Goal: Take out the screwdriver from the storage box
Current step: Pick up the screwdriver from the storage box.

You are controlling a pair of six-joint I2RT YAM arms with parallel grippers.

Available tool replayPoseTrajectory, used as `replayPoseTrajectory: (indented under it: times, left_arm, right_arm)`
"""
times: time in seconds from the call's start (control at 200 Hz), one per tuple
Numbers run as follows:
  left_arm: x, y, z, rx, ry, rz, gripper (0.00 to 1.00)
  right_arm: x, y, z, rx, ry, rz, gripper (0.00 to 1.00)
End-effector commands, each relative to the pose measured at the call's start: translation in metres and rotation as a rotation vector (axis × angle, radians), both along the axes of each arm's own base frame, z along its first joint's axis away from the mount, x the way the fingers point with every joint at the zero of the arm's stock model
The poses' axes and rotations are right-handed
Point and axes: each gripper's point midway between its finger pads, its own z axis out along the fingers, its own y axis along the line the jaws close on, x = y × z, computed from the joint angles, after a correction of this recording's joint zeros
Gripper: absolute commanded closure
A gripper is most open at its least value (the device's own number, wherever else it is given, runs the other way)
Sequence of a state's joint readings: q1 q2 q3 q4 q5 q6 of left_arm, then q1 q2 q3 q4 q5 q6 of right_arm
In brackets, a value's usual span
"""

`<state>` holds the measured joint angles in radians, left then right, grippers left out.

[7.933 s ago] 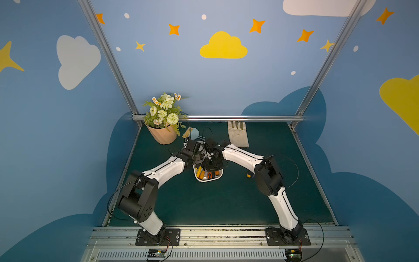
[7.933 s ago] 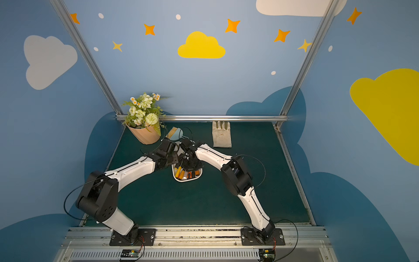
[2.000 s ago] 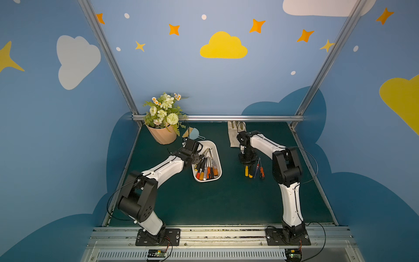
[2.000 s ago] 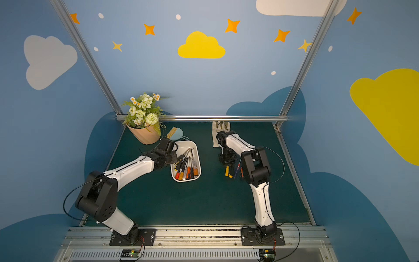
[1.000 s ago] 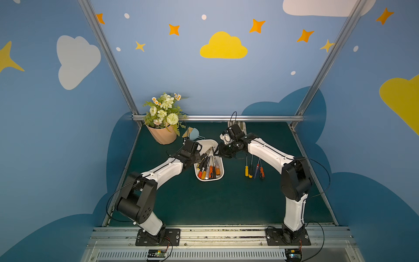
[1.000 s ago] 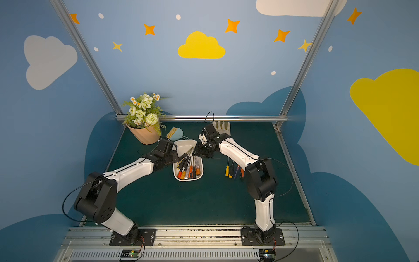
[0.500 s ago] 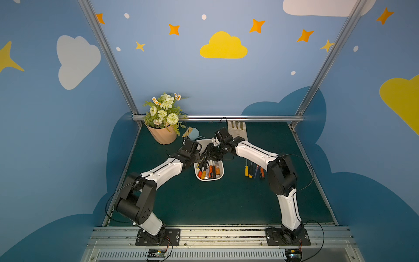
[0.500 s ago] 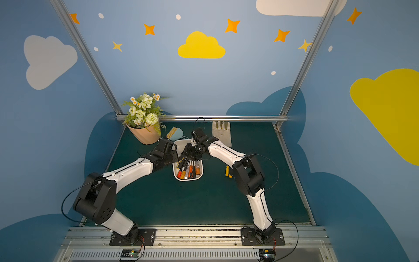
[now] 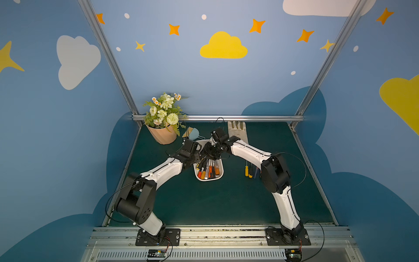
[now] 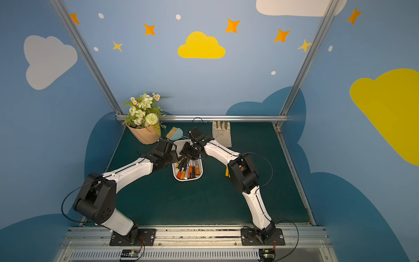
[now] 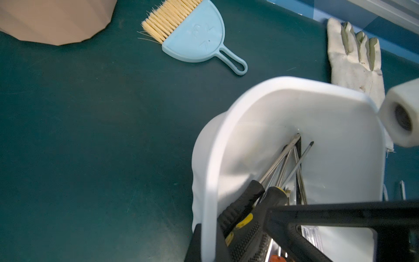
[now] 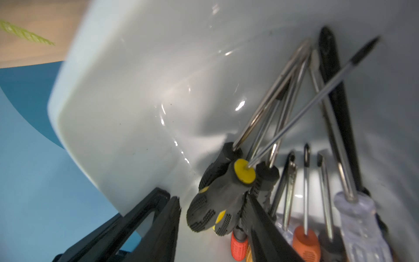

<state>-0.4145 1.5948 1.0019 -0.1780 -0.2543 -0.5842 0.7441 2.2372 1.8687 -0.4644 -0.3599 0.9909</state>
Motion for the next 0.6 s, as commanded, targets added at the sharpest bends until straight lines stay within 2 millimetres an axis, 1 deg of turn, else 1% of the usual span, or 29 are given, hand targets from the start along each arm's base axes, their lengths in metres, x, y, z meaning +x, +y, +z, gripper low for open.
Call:
replayPoseTrajectory:
  times: [0.0,0.15,0.23,0.29,0.376,0.466,0.591]
  left_arm:
    - [0.017,-0.012,0.043,-0.093,-0.132,-0.004,0.98]
    - [0.016,-0.012,0.040,-0.089,-0.119,-0.003,0.98]
    - [0.016,-0.012,0.040,-0.091,-0.118,-0.002,0.98]
    - [0.017,-0.012,0.041,-0.089,-0.118,0.000,0.98]
    - [0.016,-0.010,0.039,-0.077,-0.109,0.006,0.98]
    - [0.016,-0.010,0.039,-0.076,-0.105,0.007,0.98]
    - [0.016,-0.008,0.039,-0.071,-0.107,0.011,0.98]
  right_arm:
    - [-0.002,0.002,-0.013,-0.024,0.037,-0.006,0.51]
    - [-0.009,0.005,-0.020,-0.037,0.061,0.020,0.52]
    - [-0.013,0.006,-0.026,-0.045,0.076,0.032,0.55]
    - [-0.017,0.006,-0.034,-0.048,0.096,0.040,0.58]
    - [-0.020,0.005,-0.040,-0.049,0.110,0.044,0.66]
    - [-0.021,0.005,-0.037,-0.038,0.099,0.049,0.72]
    - [-0.020,0.005,-0.024,-0.027,0.065,0.073,0.85]
